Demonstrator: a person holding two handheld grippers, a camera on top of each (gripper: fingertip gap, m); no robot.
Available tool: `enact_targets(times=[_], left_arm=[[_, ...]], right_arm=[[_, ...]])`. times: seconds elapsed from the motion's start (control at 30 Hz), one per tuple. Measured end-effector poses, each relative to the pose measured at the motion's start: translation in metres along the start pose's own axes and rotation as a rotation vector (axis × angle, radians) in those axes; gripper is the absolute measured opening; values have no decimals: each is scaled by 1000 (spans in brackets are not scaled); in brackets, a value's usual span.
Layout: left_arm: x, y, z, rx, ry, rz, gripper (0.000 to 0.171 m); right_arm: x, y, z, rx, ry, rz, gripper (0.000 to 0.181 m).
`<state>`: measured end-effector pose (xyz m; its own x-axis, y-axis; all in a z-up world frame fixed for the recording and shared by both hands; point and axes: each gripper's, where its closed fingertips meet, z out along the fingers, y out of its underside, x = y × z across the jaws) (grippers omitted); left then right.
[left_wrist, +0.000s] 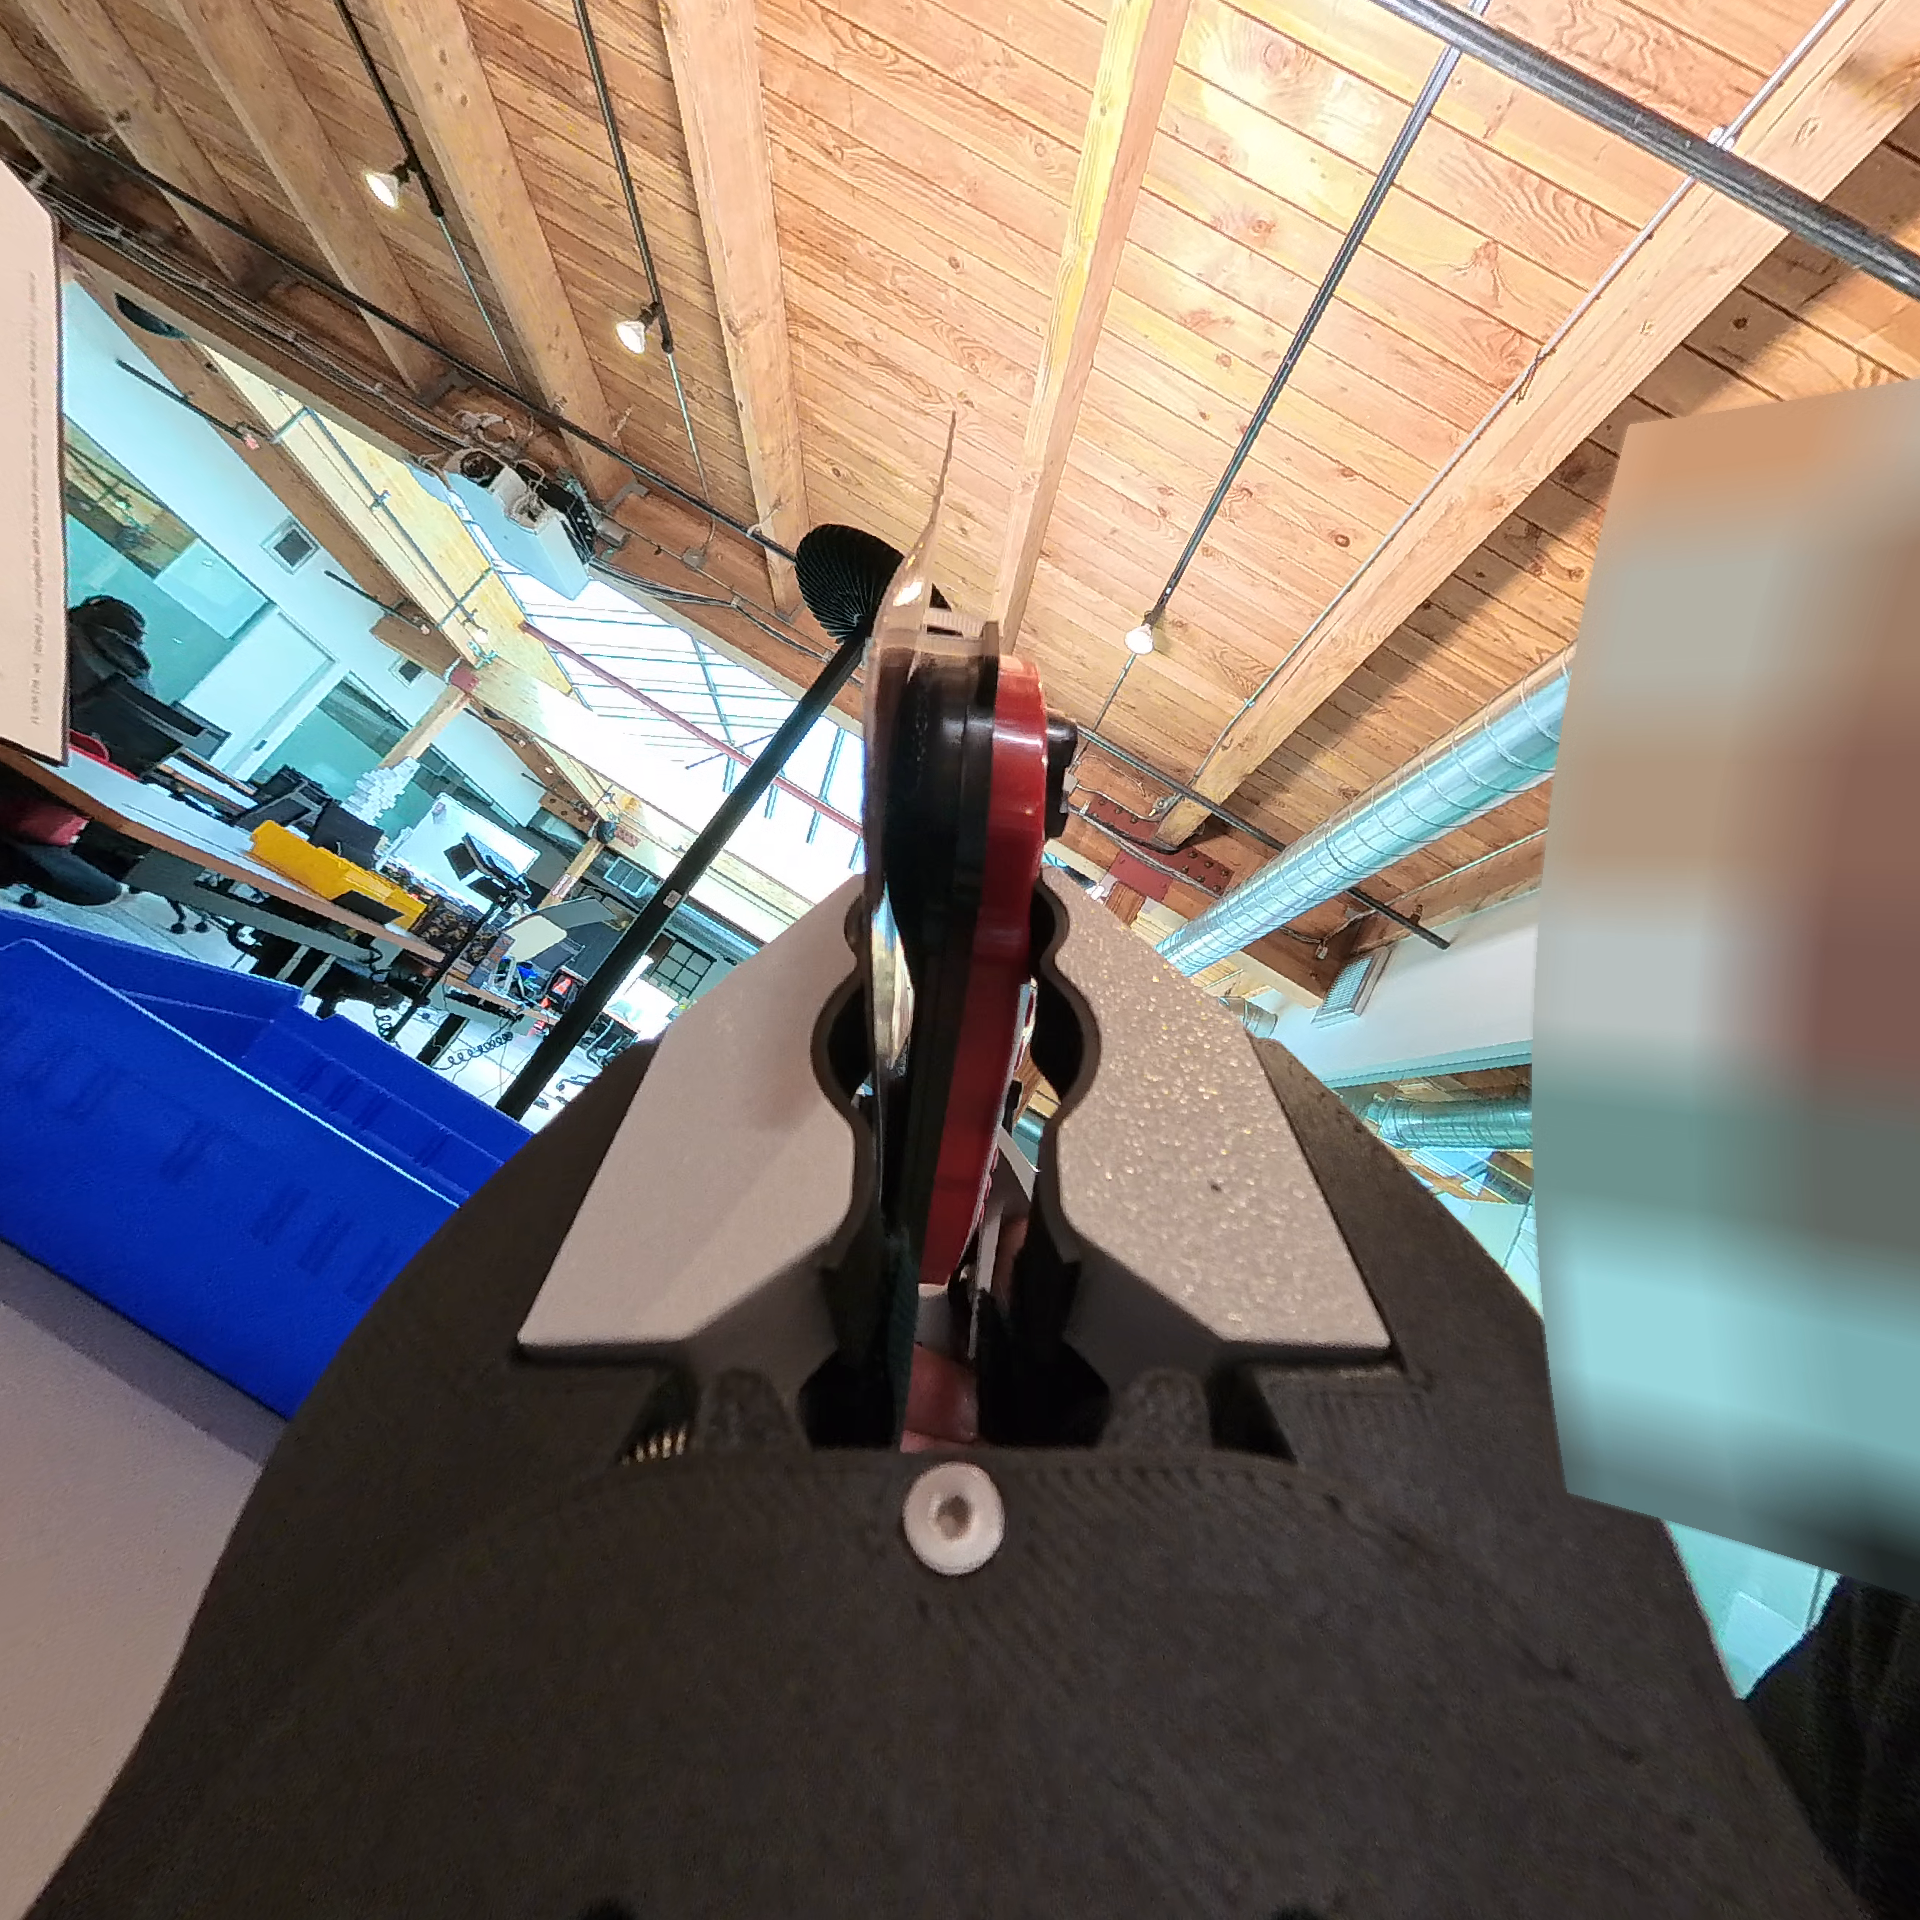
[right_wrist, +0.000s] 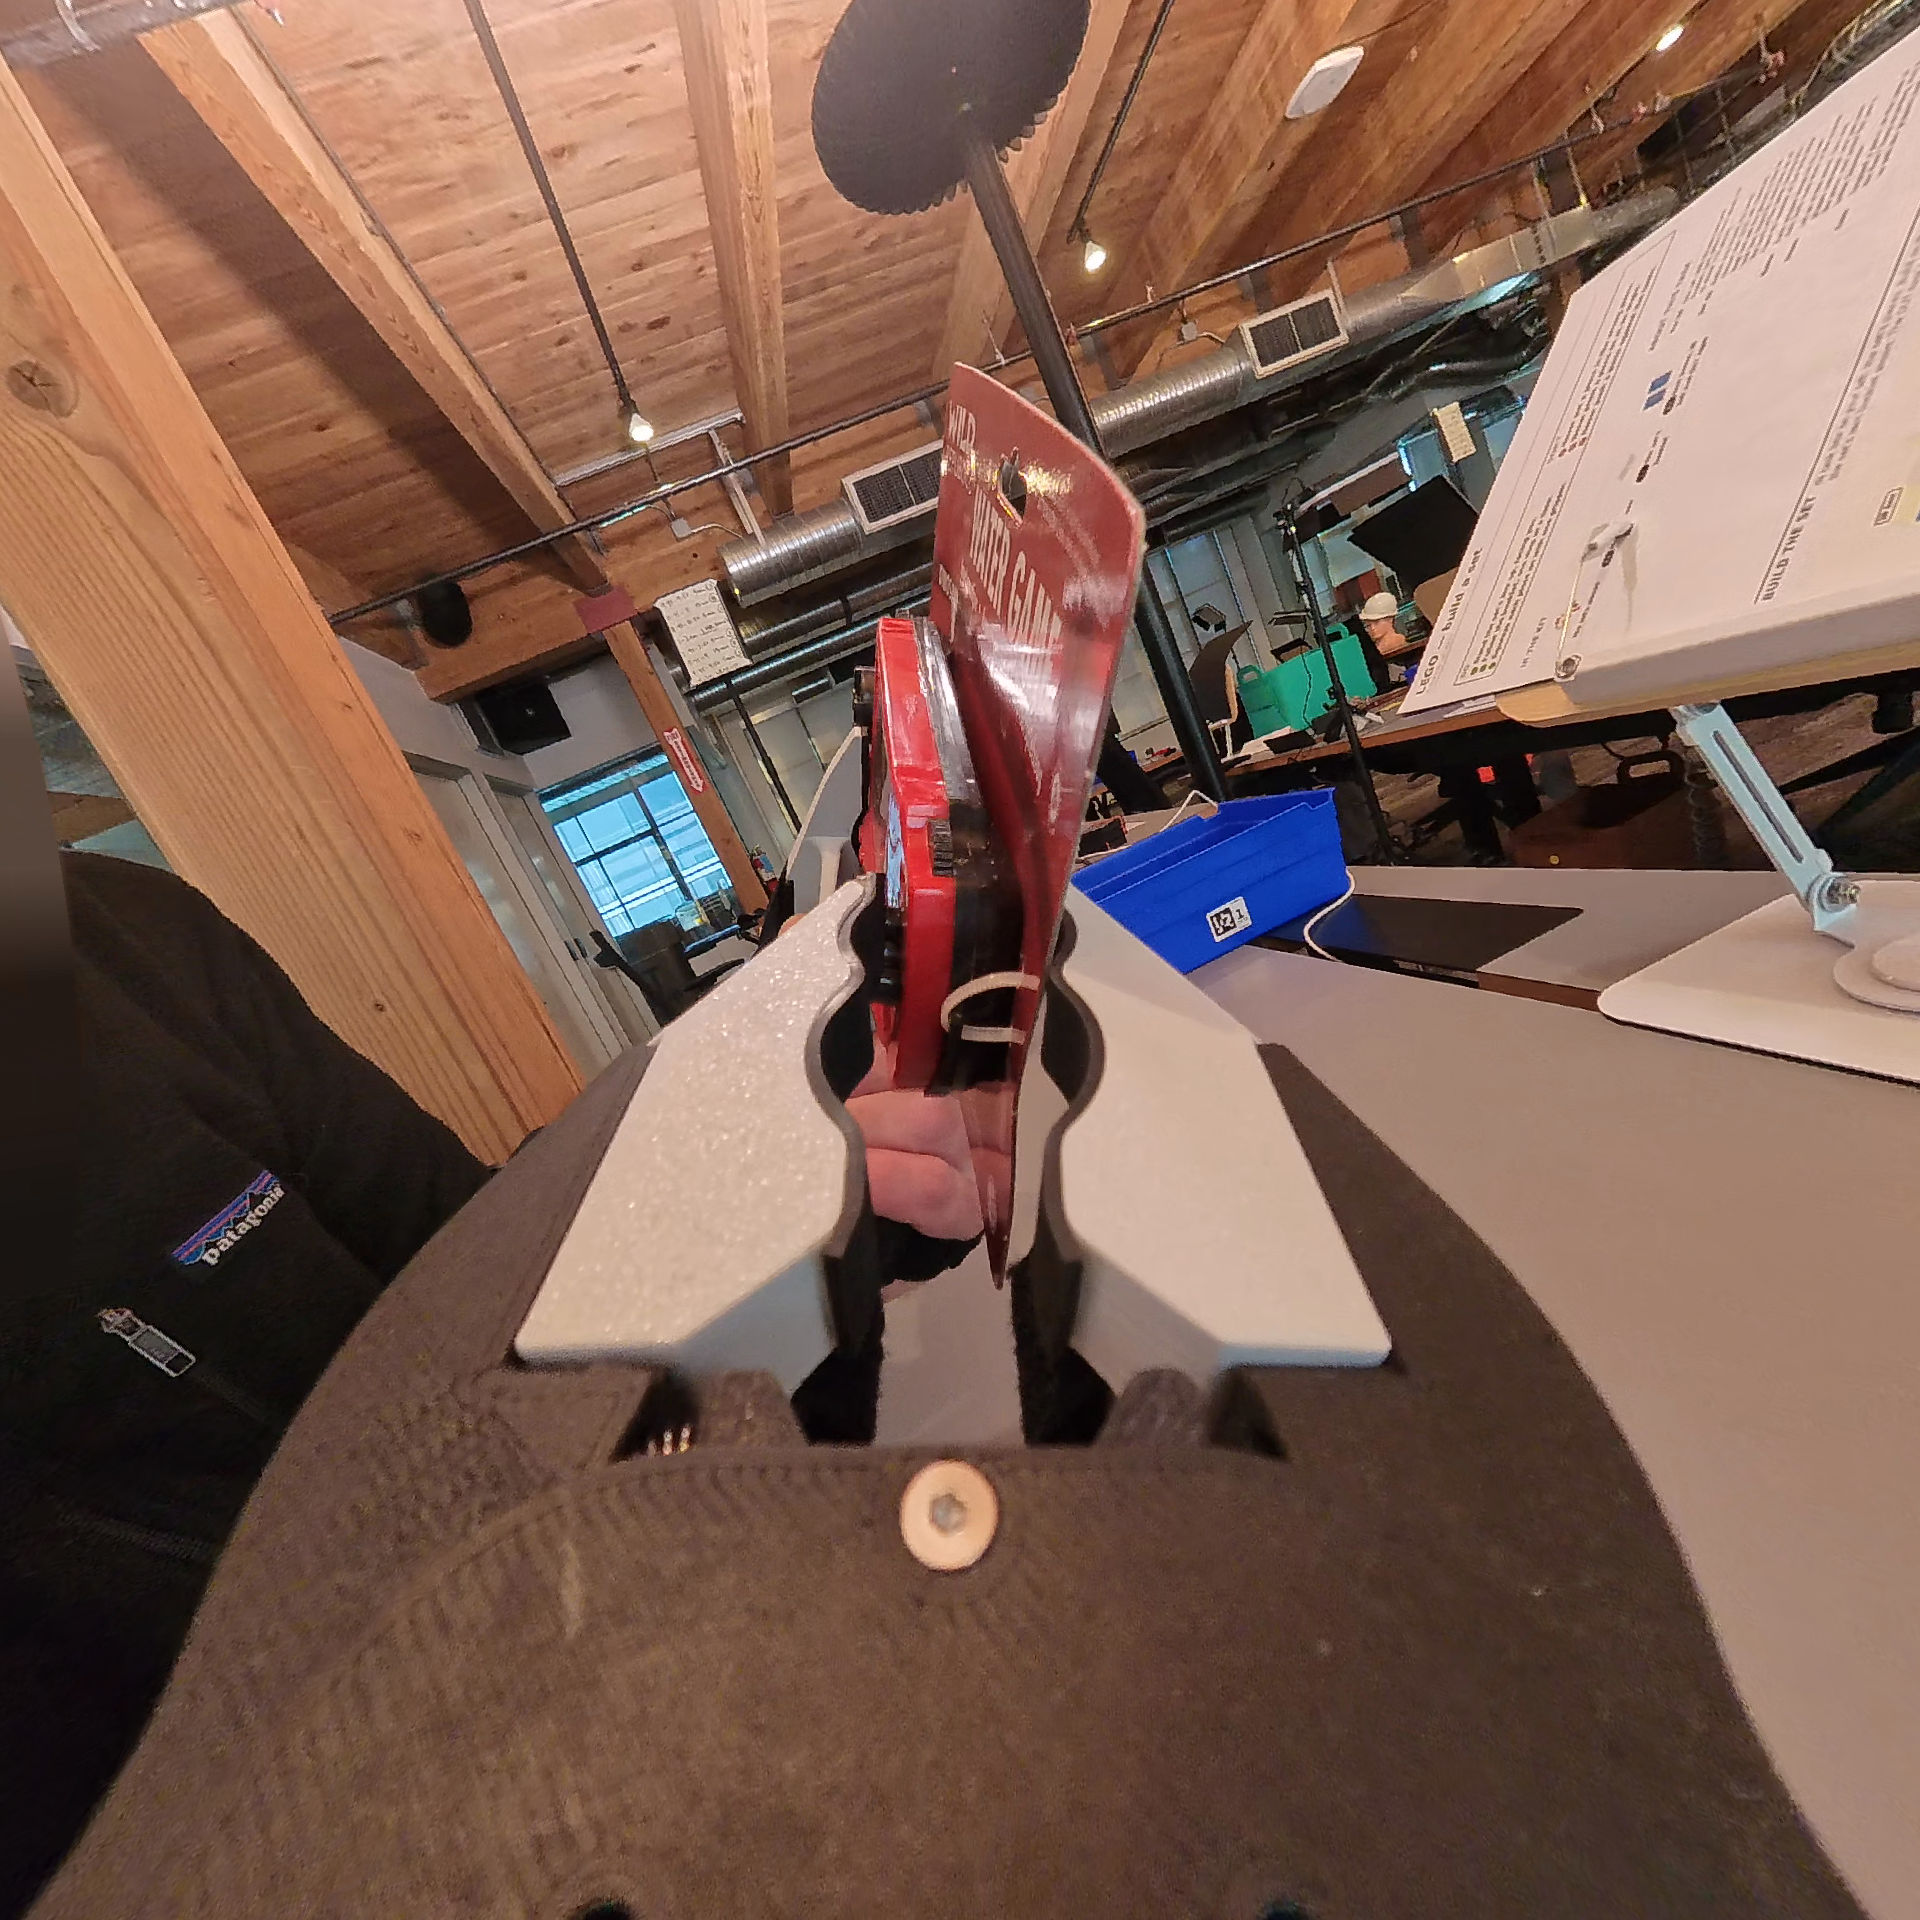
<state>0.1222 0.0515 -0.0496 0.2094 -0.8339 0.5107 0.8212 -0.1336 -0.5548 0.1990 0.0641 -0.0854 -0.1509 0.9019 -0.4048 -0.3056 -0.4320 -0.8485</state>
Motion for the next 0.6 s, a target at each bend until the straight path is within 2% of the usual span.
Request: enact_targets(times=[0.6], left_arm=[[0, 2, 0, -8, 5, -6, 24]], right_arm=[[-3, 0, -2, -21, -4, -17, 20]])
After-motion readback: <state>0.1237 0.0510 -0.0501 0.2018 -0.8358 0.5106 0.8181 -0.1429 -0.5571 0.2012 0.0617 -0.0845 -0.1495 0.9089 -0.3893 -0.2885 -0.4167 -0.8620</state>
